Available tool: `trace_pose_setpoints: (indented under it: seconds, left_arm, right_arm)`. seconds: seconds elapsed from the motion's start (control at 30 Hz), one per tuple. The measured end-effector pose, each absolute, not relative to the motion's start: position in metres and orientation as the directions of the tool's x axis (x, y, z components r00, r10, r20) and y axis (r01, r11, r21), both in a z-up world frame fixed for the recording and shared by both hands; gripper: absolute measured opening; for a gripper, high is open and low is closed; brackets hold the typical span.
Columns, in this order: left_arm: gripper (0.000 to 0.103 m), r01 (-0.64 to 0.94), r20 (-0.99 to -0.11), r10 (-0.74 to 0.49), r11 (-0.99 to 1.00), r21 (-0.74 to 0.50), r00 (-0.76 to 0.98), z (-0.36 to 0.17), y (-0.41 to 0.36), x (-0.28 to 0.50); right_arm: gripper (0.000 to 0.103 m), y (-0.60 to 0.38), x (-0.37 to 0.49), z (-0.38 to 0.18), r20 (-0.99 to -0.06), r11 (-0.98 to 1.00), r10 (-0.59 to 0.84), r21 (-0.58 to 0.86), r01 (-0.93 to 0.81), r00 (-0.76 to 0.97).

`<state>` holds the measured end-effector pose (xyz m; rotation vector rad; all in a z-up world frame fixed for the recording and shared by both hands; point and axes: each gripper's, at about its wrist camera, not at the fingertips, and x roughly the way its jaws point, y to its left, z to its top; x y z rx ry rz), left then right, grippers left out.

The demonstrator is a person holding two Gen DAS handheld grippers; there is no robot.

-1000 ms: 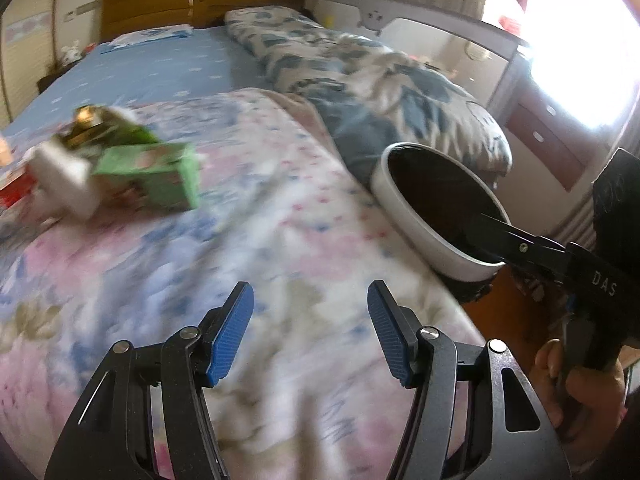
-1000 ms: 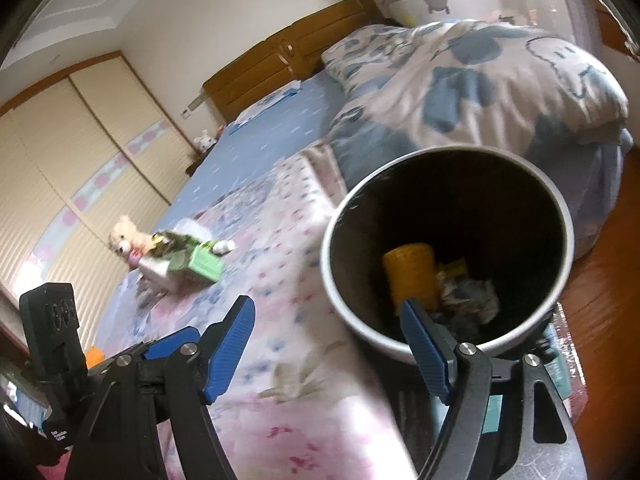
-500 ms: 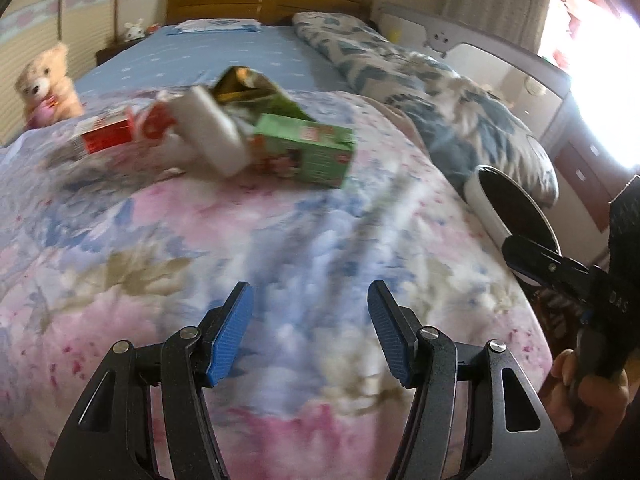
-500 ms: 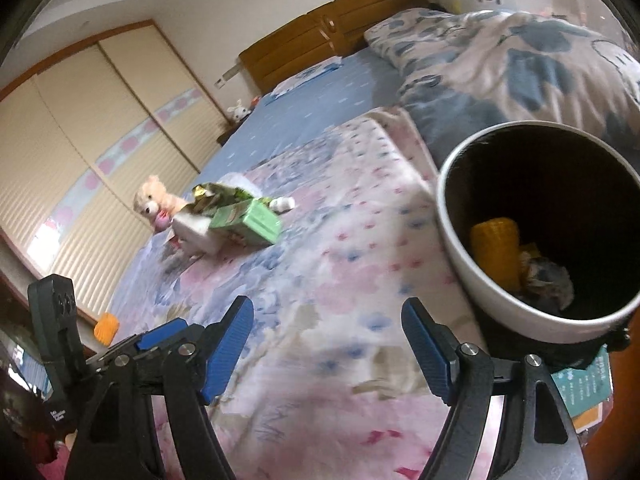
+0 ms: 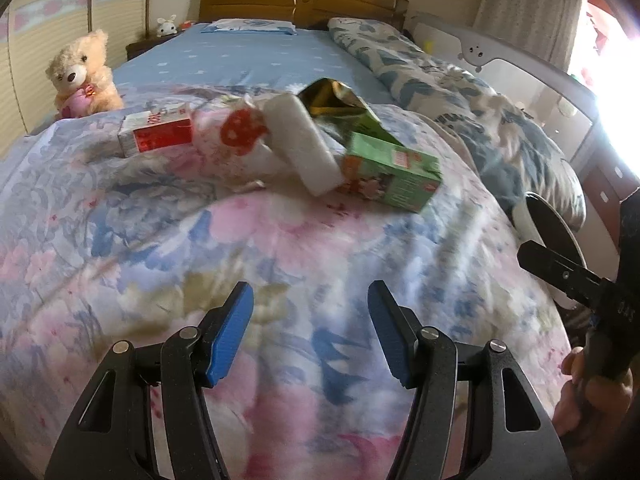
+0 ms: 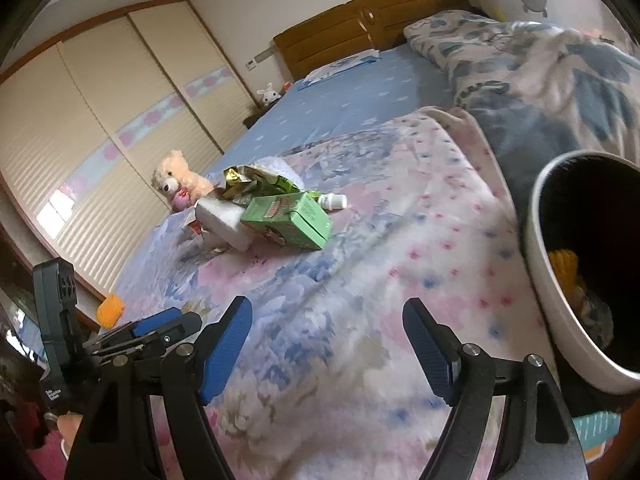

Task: Collect trash
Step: 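Move both tools back to the remaining trash on the bed, then grasp the red-white wrapper with left tool while right tool grasps green juice carton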

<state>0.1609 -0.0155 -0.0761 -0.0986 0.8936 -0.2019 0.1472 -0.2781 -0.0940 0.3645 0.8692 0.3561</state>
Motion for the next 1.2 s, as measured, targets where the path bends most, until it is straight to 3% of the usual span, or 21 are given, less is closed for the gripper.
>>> trace_pose_setpoints:
  seconds: [0.83, 0.87, 0.93, 0.97, 1.03, 1.07, 1.1, 1.2]
  left_arm:
    - [0.060, 0.166, -0.758, -0.167, 0.983, -0.079, 0.631, -0.076, 0.008, 0.265]
    - [0.057, 0.172, -0.753, -0.173, 0.982, -0.081, 0.634, -0.076, 0.008, 0.266]
    - [0.031, 0.188, -0.756, -0.189, 0.978, -0.088, 0.627, -0.077, 0.005, 0.267]
    - [0.025, 0.195, -0.759, -0.193, 0.977, -0.089, 0.622, -0.078, 0.004, 0.268]
    - [0.001, 0.207, -0.760, -0.200, 0.974, -0.089, 0.618, -0.079, 0.002, 0.267]
    - [0.001, 0.216, -0.762, -0.209, 0.972, -0.093, 0.613, -0.079, 0.002, 0.266]
    - [0.001, 0.218, -0.760, -0.208, 0.972, -0.090, 0.616, -0.079, 0.001, 0.264]
    - [0.001, 0.228, -0.746, -0.205, 0.971, -0.073, 0.634, -0.075, -0.001, 0.252]
  right_arm:
    - [0.079, -0.219, 0.251, -0.111, -0.720, 0.873, 0.478, 0.322, -0.367, 0.503]
    - [0.079, -0.218, 0.252, -0.111, -0.720, 0.872, 0.479, 0.322, -0.370, 0.502]
    - [0.078, -0.216, 0.254, -0.112, -0.723, 0.869, 0.481, 0.322, -0.375, 0.496]
    - [0.076, -0.215, 0.256, -0.113, -0.724, 0.865, 0.488, 0.328, -0.379, 0.487]
    - [0.057, -0.211, 0.256, -0.115, -0.731, 0.863, 0.490, 0.326, -0.386, 0.476]
    - [0.052, -0.209, 0.255, -0.115, -0.736, 0.868, 0.479, 0.313, -0.386, 0.478]
    - [0.038, -0.208, 0.253, -0.115, -0.736, 0.864, 0.484, 0.316, -0.392, 0.473]
    - [0.037, -0.208, 0.245, -0.115, -0.732, 0.861, 0.492, 0.327, -0.390, 0.471]
